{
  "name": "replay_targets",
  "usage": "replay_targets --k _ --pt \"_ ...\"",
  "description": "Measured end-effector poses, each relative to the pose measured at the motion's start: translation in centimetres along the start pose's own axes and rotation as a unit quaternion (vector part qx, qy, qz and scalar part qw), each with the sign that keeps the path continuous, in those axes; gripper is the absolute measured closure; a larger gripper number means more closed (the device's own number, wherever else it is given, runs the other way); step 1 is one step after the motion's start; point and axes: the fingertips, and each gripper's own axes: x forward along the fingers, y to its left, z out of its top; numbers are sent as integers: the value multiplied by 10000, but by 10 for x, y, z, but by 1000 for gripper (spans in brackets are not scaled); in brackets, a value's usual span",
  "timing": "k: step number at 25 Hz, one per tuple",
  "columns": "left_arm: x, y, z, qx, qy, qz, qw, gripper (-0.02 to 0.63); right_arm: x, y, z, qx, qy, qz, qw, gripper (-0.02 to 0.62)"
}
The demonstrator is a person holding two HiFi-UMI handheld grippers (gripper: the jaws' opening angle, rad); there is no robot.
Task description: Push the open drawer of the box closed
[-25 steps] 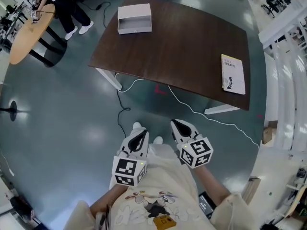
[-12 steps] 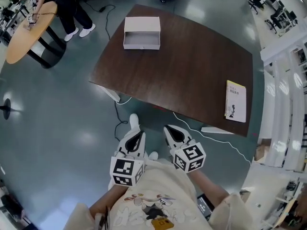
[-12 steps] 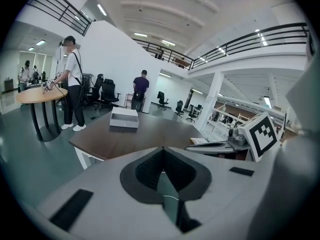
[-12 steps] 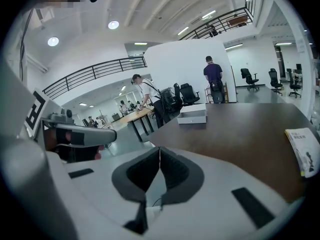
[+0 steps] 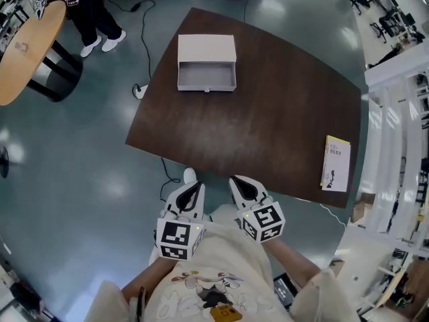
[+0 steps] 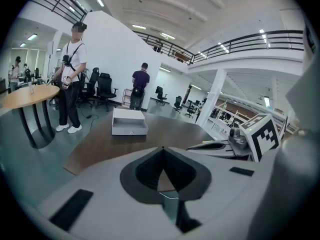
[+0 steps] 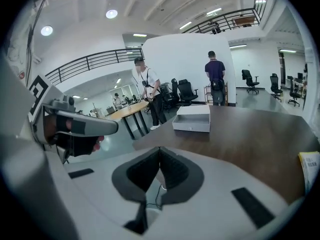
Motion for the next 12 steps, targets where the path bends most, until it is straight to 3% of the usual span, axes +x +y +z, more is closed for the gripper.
replay_targets --k 4,12 --pt "25 22 6 3 129 -38 9999 601 23 -4 13 -48 59 -4 10000 589" --pt "53 38 9 -355 339 112 9987 601 52 -27 18 60 263 -106 9996 589"
